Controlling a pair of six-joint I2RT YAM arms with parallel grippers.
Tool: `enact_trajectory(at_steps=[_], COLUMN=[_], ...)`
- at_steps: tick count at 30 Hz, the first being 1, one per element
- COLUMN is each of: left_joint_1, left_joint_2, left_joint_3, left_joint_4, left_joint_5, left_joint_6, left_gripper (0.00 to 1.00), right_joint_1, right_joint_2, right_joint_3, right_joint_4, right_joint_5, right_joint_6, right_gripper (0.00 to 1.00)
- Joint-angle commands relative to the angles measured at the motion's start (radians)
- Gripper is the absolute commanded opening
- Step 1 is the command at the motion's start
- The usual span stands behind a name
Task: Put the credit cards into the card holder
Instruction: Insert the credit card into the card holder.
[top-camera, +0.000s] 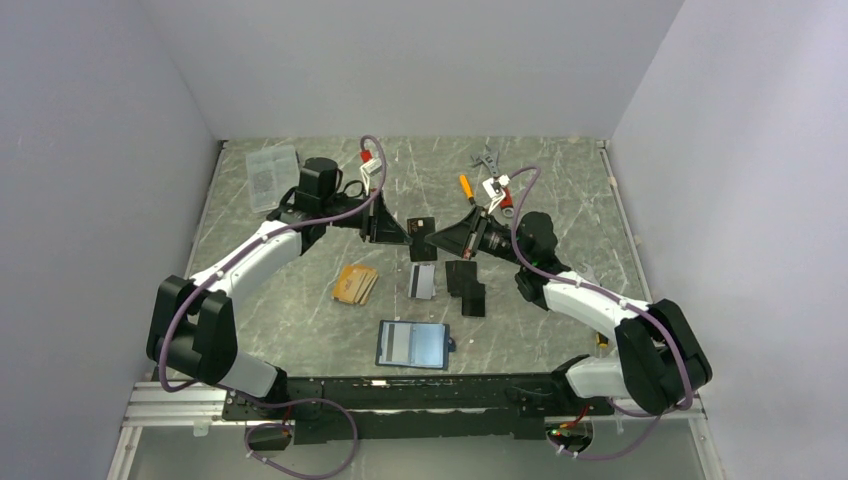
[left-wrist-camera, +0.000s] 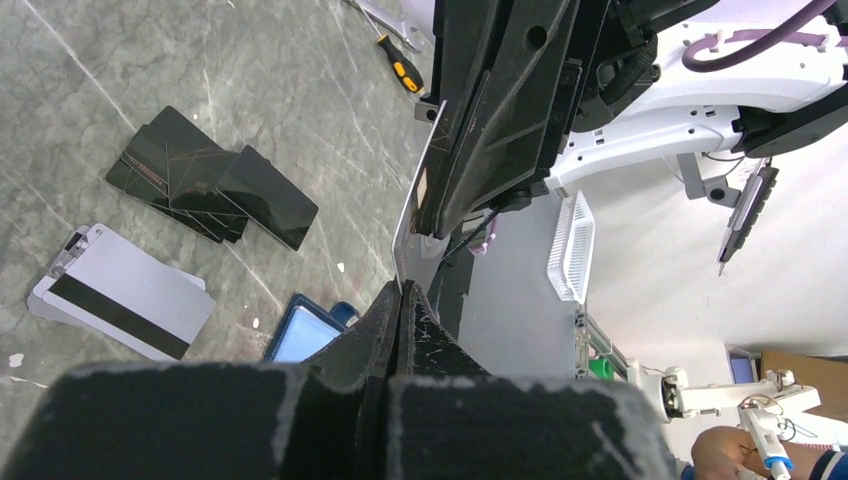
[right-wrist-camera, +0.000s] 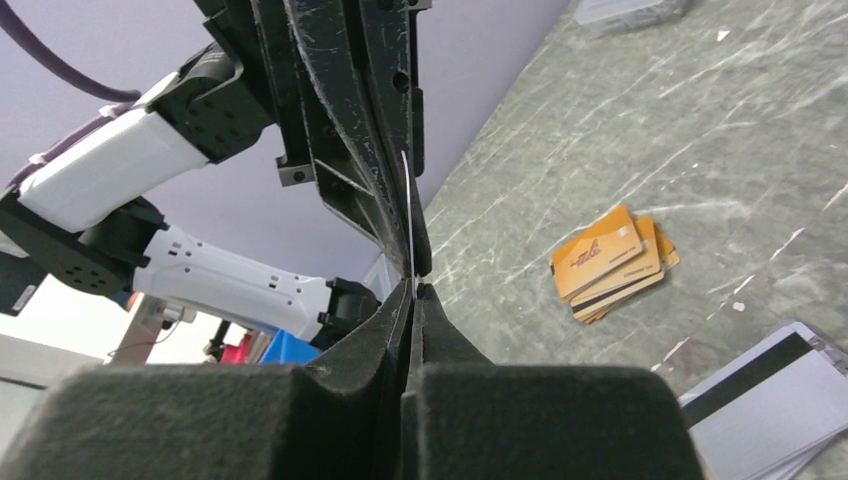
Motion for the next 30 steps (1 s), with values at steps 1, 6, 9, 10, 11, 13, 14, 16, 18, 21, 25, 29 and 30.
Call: enact_trajectory(at_steps=[1,6,9,10,11,13,14,16,18,21,25,29,30], left_joint_1=[-0.002,-0.011,-0.018,-0.022,-0.025,-0.039,-0.050,-0.074,-0.111,-0.185,-0.285,-0.371,-0.400], left_joint_2=[-0.024,-0.022,0.001,0.009,0.012,0.018,0.019,0.018,0.000,-0.054,-0.067,-0.063,-0.060], left_joint_3=[0.006,0.033,0.030,0.017,-0.002,-0.031,-0.037,-0.043,-0.061,-0.113,-0.160,-0.222,-0.235], left_joint_4=[-0.019,-0.189,-0.330,-0.372,-0.392,-0.433,-0.456,-0.497,-0.514,-0.503,-0.501,-0.481,-0.475], left_joint_5=[-0.004,-0.127,-0.182,-0.196,-0.213,-0.254,-0.284,-0.330,-0.385,-0.505,-0.666,-0.788,-0.814], left_joint_6=[0.044,0.199,0.366,0.420,0.486,0.619,0.673,0.771,0.857,0.982,1.112,1.195,1.209], left_gripper=[0.00,0.55,0.67,0.68,0.69,0.70,0.69,0.68,0.69,0.70,0.69,0.67,0.67], right_joint_1=[-0.002,0.002,0.039,0.060,0.079,0.122,0.145,0.183,0.217,0.252,0.260,0.259,0.260], right_joint_2=[-0.014,-0.068,-0.156,-0.195,-0.223,-0.255,-0.265,-0.285,-0.297,-0.303,-0.327,-0.345,-0.340], right_joint_3=[0.013,-0.011,-0.025,-0.031,-0.037,-0.048,-0.051,-0.067,-0.096,-0.127,-0.184,-0.205,-0.204], right_joint_4=[0.137,-0.033,-0.340,-0.439,-0.532,-0.689,-0.758,-0.867,-0.932,-1.009,-1.054,-1.085,-1.092], right_joint_5=[-0.039,-0.028,0.040,0.066,0.090,0.131,0.151,0.186,0.200,0.227,0.236,0.256,0.259], right_joint_6=[0.038,0.002,-0.108,-0.143,-0.170,-0.203,-0.214,-0.208,-0.191,-0.173,-0.146,-0.147,-0.151], right_gripper=[0.00,0.00,0.00,0.00,0.00,0.00,0.00,0.00,0.00,0.00,0.00,0.00,0.00])
